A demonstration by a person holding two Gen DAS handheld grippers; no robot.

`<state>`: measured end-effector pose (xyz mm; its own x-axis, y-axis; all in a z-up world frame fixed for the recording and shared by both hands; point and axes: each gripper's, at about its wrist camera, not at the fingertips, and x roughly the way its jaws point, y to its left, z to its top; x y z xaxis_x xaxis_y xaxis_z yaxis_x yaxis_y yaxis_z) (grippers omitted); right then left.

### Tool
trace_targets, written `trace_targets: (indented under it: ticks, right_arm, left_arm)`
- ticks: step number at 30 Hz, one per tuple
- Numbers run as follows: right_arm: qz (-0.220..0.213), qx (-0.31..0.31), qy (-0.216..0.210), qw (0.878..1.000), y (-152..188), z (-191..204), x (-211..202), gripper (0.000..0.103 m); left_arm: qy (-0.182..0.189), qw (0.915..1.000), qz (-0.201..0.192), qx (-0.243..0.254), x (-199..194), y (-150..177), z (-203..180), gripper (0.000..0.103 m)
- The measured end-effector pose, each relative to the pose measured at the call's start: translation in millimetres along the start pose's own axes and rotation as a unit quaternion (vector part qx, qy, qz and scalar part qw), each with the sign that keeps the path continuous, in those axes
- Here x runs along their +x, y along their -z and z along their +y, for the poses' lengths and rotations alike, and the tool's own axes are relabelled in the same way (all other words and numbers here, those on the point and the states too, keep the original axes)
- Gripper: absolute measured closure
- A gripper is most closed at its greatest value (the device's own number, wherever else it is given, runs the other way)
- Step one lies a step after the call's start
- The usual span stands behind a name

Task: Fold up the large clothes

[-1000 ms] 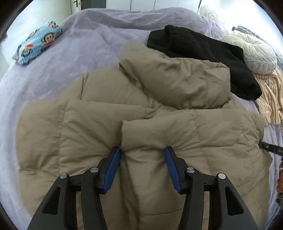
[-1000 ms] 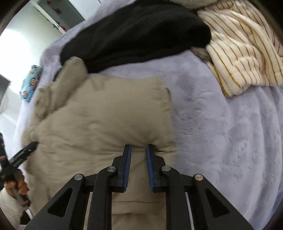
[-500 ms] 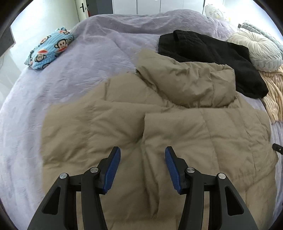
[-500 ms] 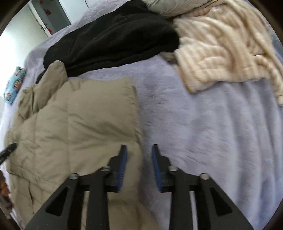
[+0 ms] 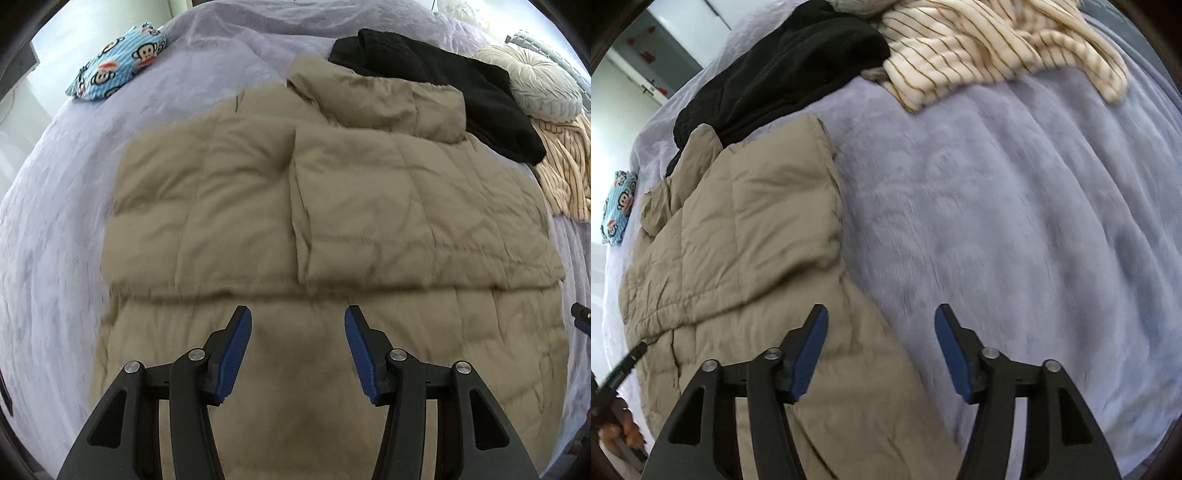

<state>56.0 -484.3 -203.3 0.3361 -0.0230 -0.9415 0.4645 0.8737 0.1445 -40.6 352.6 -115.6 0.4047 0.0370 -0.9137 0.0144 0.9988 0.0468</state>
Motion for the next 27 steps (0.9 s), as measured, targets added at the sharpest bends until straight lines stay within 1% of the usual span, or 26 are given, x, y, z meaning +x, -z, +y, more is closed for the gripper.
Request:
trace_targets:
  ticks: [1, 2, 3, 4, 5, 7, 16, 19, 23, 27]
  right_arm:
    - [0.006, -0.001, -0.003, 1.0, 6, -1, -1, 0.033]
    - [0.01, -0.004, -0.004, 1.0, 10, -2, -2, 0.032]
    - [0.015, -0.007, -0.006, 1.0, 15, -3, -3, 0.032]
    - [0.018, -0.01, -0.008, 1.0, 19, -4, -4, 0.03]
    - [0.021, -0.012, -0.013, 1.0, 24, -6, -6, 0.026]
    - [0.024, -0.011, -0.023, 0.999, 29, -8, -8, 0.022]
    - [0.05, -0.035, -0.062, 0.996, 43, -18, -18, 0.02]
    - [0.056, -0.047, -0.077, 0.994, 47, -20, -21, 0.019]
    - [0.056, -0.066, -0.083, 0.993, 54, -20, -23, 0.019]
    - [0.054, -0.058, -0.09, 0.993, 61, -21, -24, 0.018]
  left_arm:
    - [-0.004, 1.0, -0.003, 0.002, -4, 6, -2, 0.044]
    - [-0.008, 1.0, -0.003, 0.003, -6, 9, -3, 0.033]
    - [-0.013, 0.9999, -0.005, 0.002, -9, 13, -4, 0.007]
    - [-0.016, 0.9998, -0.01, -0.002, -13, 18, -5, 0.001]
    - [-0.017, 0.9997, -0.014, -0.004, -16, 20, -5, 0.001]
    - [-0.023, 0.9997, -0.005, 0.0, -19, 26, -10, 0.001]
    - [-0.046, 0.9986, 0.018, -0.017, -39, 60, -34, 0.001]
    - [-0.052, 0.9978, 0.018, -0.036, -45, 74, -35, 0.001]
    - [-0.057, 0.9964, 0.026, -0.058, -49, 88, -32, 0.001]
    - [-0.065, 0.9952, 0.035, -0.064, -54, 102, -28, 0.001]
